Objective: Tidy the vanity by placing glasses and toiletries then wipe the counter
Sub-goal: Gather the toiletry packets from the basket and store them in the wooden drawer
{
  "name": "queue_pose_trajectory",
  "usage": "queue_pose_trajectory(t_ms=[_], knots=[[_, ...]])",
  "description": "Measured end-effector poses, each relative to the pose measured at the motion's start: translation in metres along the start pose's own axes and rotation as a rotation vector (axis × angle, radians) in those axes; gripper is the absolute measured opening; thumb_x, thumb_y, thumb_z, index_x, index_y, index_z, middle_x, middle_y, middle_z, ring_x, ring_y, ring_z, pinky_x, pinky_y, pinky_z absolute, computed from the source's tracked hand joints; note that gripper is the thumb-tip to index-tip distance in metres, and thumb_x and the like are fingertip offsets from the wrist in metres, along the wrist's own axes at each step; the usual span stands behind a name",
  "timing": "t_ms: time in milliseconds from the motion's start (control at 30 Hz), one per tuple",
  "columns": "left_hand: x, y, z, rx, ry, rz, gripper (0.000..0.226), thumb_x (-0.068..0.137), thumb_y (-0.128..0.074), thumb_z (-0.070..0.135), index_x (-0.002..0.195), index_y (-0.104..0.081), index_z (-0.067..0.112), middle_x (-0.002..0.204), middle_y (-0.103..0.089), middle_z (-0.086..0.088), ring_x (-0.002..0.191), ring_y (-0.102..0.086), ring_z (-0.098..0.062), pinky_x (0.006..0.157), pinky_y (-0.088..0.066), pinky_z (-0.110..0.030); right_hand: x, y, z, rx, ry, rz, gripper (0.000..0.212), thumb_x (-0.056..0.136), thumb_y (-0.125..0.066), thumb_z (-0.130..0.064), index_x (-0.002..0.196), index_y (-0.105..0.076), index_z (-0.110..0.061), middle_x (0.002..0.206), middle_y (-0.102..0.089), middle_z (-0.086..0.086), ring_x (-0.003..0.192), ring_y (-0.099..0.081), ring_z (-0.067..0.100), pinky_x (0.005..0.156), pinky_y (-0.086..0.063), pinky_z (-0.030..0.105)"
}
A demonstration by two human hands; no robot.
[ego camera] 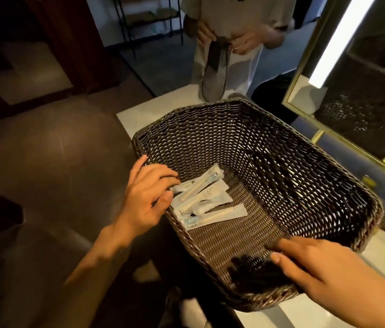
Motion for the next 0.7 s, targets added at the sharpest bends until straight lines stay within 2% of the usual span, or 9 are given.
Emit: queue_pose_trajectory(t_ms=[133,200,267,333,400,433,500,633,700], knots=[[-0.008,-0.008,-0.005,-0.098,0.022,0.149,0.061,0.106,-0.02,0.047,0.108,-0.073,0.017,0.116,-0.071,-0.002,0.122,-0.058,-0.019,0.12,-0.022,-0.057,0.063,-0.007,-0.011,0.121,0.126,-0.264,0.06,0.087,-0.043,-0.075,0.138,-0.045,-0.044,0.121,-0.064,-0.022,0.103,-0.06,-0.008,0.096,-0.049,0.022],[-0.009,-0.011,-0.009,-0.125,0.019,0.192,0.061,0.106,-0.017,0.048,0.11,-0.071,0.018,0.119,-0.069,-0.001,0.124,-0.057,-0.019,0.119,-0.023,-0.057,0.107,-0.011,-0.017,0.144,0.155,-0.272,0.042,0.094,-0.055,-0.054,0.132,-0.054,-0.036,0.112,-0.071,-0.009,0.082,-0.066,-0.002,0.08,-0.056,0.02],[-0.008,-0.014,-0.015,-0.129,0.023,0.207,0.064,0.106,-0.015,0.05,0.109,-0.07,0.019,0.121,-0.068,0.0,0.126,-0.056,-0.018,0.118,-0.024,-0.058,0.149,-0.019,-0.018,0.105,0.172,-0.265,0.028,0.096,-0.059,-0.035,0.124,-0.06,-0.031,0.1,-0.073,-0.004,0.065,-0.061,-0.003,0.057,-0.049,0.009],[-0.008,-0.018,-0.017,-0.114,0.031,0.202,0.069,0.104,-0.012,0.054,0.106,-0.071,0.018,0.122,-0.068,-0.002,0.126,-0.056,-0.019,0.119,-0.024,-0.056,0.18,-0.029,-0.013,0.042,0.192,-0.25,0.029,0.094,-0.062,-0.028,0.122,-0.062,-0.03,0.101,-0.073,-0.003,0.064,-0.053,-0.008,0.05,-0.041,0.005],[-0.007,-0.021,-0.016,-0.102,0.043,0.177,0.074,0.103,-0.01,0.057,0.104,-0.072,0.017,0.123,-0.068,-0.003,0.128,-0.055,-0.018,0.12,-0.022,-0.054,0.2,-0.046,-0.011,-0.004,0.213,-0.238,0.034,0.092,-0.062,-0.026,0.126,-0.06,-0.03,0.109,-0.071,0.0,0.077,-0.06,0.0,0.061,-0.046,0.009],[-0.007,-0.022,-0.016,-0.099,0.045,0.16,0.075,0.103,-0.01,0.058,0.103,-0.073,0.016,0.124,-0.068,-0.004,0.129,-0.054,-0.018,0.121,-0.021,-0.053,0.209,-0.06,-0.011,-0.048,0.223,-0.246,0.038,0.092,-0.062,-0.026,0.13,-0.057,-0.029,0.115,-0.069,0.002,0.09,-0.064,0.01,0.075,-0.054,0.02],[-0.007,-0.022,-0.015,-0.094,0.041,0.129,0.076,0.103,-0.01,0.058,0.104,-0.073,0.015,0.126,-0.068,-0.004,0.132,-0.051,-0.016,0.122,-0.018,-0.051,0.223,-0.091,-0.011,-0.145,0.234,-0.286,0.046,0.091,-0.063,-0.026,0.135,-0.05,-0.025,0.128,-0.059,0.005,0.114,-0.06,0.023,0.097,-0.052,0.037],[-0.004,-0.017,-0.011,-0.106,-0.003,0.118,0.064,0.104,-0.014,0.054,0.109,-0.067,0.016,0.132,-0.063,-0.002,0.131,-0.052,-0.019,0.122,-0.016,-0.05,0.238,-0.123,-0.011,-0.222,0.245,-0.272,0.057,0.091,-0.063,-0.029,0.141,-0.038,-0.021,0.142,-0.039,0.008,0.116,-0.055,0.03,0.099,-0.05,0.038],[-0.002,-0.016,-0.01,-0.101,-0.009,0.107,0.061,0.104,-0.015,0.052,0.111,-0.065,0.018,0.133,-0.062,-0.001,0.13,-0.053,-0.022,0.122,-0.016,-0.051,0.242,-0.128,-0.012,-0.25,0.259,-0.236,0.061,0.09,-0.064,-0.031,0.142,-0.036,-0.016,0.143,-0.04,0.011,0.114,-0.057,0.031,0.096,-0.051,0.039]])
Point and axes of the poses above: each hand's wrist, its own x-axis towards the middle knuckle, its own y-axis out of the back of the hand, z = x × y, the point moved 8 cm from there along x, towards the middle knuckle
